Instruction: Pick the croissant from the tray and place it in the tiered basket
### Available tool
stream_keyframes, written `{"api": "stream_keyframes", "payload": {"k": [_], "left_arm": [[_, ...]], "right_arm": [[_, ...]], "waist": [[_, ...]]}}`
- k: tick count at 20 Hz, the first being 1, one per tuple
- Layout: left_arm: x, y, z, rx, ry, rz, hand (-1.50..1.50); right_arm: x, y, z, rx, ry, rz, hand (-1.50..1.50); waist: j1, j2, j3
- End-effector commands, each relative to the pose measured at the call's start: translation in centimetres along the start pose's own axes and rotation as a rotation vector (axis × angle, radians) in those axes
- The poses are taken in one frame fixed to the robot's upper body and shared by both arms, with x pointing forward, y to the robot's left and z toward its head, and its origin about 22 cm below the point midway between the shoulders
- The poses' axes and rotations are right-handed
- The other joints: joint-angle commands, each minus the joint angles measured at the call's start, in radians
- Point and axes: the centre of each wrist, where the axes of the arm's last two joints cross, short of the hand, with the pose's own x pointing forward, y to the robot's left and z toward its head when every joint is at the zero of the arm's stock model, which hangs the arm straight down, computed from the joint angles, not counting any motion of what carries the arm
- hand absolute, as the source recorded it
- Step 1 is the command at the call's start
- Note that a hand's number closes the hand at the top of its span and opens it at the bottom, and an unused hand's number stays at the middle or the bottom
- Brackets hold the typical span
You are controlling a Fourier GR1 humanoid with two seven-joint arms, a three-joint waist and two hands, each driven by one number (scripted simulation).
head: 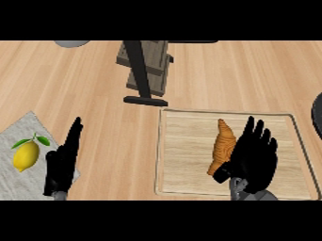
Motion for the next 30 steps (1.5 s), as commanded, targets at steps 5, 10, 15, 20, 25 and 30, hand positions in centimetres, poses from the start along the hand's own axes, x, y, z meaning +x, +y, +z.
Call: {"api": "stream_keyframes", "payload": {"k": [5, 10, 15, 20, 25, 30], "left_arm": [[-0.5, 0.2, 0.8, -0.015, 0.058, 0.013, 0.0], [0.0, 0.1, -0.1, -0.007, 0.055, 0.005, 0.0], [-0.7, -0.9, 0.5, -0.01, 0.054, 0.004, 0.0], [-1.3, 0.3, 1.7, 0.002, 0.047, -0.008, 0.0], [-1.7, -0.6, 0.6, 0.016, 0.067, 0.005, 0.0], [-1.8, 0.3, 2.0, -0.009, 0.062, -0.005, 0.0]], "right_arm": [[2.0, -0.1, -1.0, 0.064, 0.226, 0.102, -1.5], [2.3, 0.7, -1.9, 0.107, 0.244, 0.124, -1.5], [2.7, 1.4, -3.4, 0.141, 0.285, 0.09, -1.5], [2.0, 1.2, -3.6, 0.18, 0.297, 0.095, -1.5], [3.1, 1.7, -3.9, 0.191, 0.284, 0.091, -1.5], [3.3, 2.7, -3.6, 0.173, 0.278, 0.106, 1.5]], "waist": [[0.005, 0.0, -0.004], [-0.003, 0.002, -0.003], [0.0, 0.004, -0.003], [-0.004, -0.002, -0.003], [-0.004, 0.005, -0.004], [0.006, 0.002, -0.002]]}}
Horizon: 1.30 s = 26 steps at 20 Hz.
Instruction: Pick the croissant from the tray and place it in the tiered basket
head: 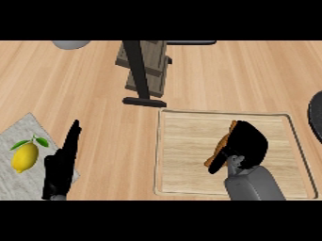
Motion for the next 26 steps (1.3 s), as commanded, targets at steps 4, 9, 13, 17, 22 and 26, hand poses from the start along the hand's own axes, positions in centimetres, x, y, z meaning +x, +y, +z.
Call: {"api": "stream_keyframes", "payload": {"k": [4, 9, 13, 17, 22, 26], "left_arm": [[-0.4, -1.8, 0.7, -0.014, 0.061, 0.023, 0.0], [-1.1, -0.5, 0.3, 0.004, 0.057, 0.001, 0.0], [-0.2, -1.5, -0.1, -0.011, 0.044, 0.007, 0.0], [-1.1, 1.1, 0.5, -0.002, 0.071, 0.011, 0.0], [0.2, -0.2, 0.2, -0.004, 0.068, 0.013, 0.0], [-1.3, -0.7, 1.5, 0.005, 0.081, 0.008, 0.0]], "right_arm": [[2.3, 2.3, 0.8, -0.024, 0.153, 0.094, 1.5], [2.7, 2.4, 0.4, -0.138, 0.101, 0.177, 1.5], [4.2, -4.9, 2.1, -0.009, -0.469, 0.282, 1.5], [5.2, -11.3, 4.7, 0.031, -0.795, 0.236, 1.5], [4.4, -19.0, 5.6, 0.034, -0.841, 0.003, 1.5], [1.4, -25.4, 6.7, -0.052, -0.866, -0.245, 1.5]], "waist": [[0.005, 0.019, 0.005], [-0.004, 0.018, 0.004], [-0.003, 0.016, 0.004], [-0.001, 0.011, 0.003], [-0.016, 0.01, 0.005], [-0.035, 0.0, 0.004]]}}
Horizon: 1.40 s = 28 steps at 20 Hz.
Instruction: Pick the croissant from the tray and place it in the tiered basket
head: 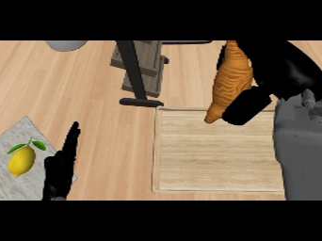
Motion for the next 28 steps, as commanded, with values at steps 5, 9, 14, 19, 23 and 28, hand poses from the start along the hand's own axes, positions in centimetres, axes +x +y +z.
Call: {"api": "stream_keyframes", "payload": {"k": [5, 9, 14, 19, 23, 28], "left_arm": [[-1.8, 0.3, 0.7, 0.002, 0.057, -0.012, 0.0], [-0.6, 1.3, -0.2, -0.022, 0.065, 0.002, 0.0], [-0.4, 0.4, -0.4, -0.012, 0.048, 0.007, 0.0], [-0.1, 0.0, 0.2, -0.031, 0.052, -0.007, 0.0], [-0.6, -0.3, -0.9, -0.028, 0.031, -0.006, 0.0], [-0.5, -0.7, 0.4, -0.05, 0.045, -0.003, 0.0]], "right_arm": [[2.8, -12.3, 5.3, -0.284, -0.094, -0.169, 1.5], [5.9, -15.3, 7.5, -0.337, -0.143, -0.093, 1.5], [9.1, -19.4, 7.3, -0.358, -0.127, -0.098, 1.5], [12.1, -19.6, 4.8, -0.377, -0.097, -0.131, 1.5], [14.6, -19.5, 2.6, -0.352, -0.058, -0.125, 1.5], [14.8, -19.1, -0.7, -0.33, -0.043, -0.131, 1.5]], "waist": [[0.001, 0.003, -0.006], [-0.001, 0.002, -0.006], [0.008, 0.005, -0.006], [0.027, 0.011, -0.006], [0.029, 0.017, -0.007], [0.038, 0.018, -0.006]]}}
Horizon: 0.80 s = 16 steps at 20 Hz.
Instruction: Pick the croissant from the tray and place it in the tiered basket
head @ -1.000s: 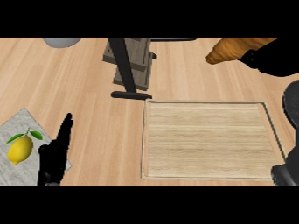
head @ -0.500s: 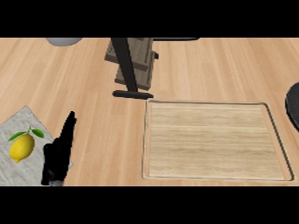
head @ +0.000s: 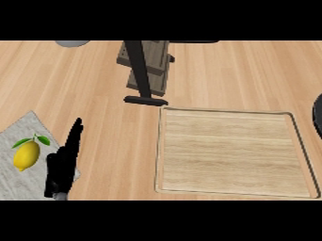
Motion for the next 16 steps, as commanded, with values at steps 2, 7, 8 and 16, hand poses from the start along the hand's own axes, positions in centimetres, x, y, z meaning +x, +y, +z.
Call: {"api": "stream_keyframes", "payload": {"k": [2, 7, 8, 16], "left_arm": [[-0.3, -0.1, -0.9, -0.005, 0.056, 0.002, 0.0], [-0.4, -0.7, -0.3, -0.025, 0.043, -0.003, 0.0], [-0.5, -0.2, -0.2, -0.018, 0.066, 0.008, 0.0], [-0.1, 0.2, -0.5, -0.015, 0.039, 0.008, 0.0]], "right_arm": [[0.2, 1.5, -2.9, 0.02, 0.042, -0.037, 1.5], [0.7, 5.1, -5.4, 0.059, 0.009, 0.022, 1.5], [0.9, 4.0, -5.3, 0.078, 0.0, 0.025, 1.5], [1.6, 10.4, -7.1, 0.097, 0.054, 0.082, 1.5]], "waist": [[-0.002, 0.006, -0.004], [0.014, 0.013, -0.005], [0.007, 0.008, -0.004], [0.013, 0.01, -0.004]]}}
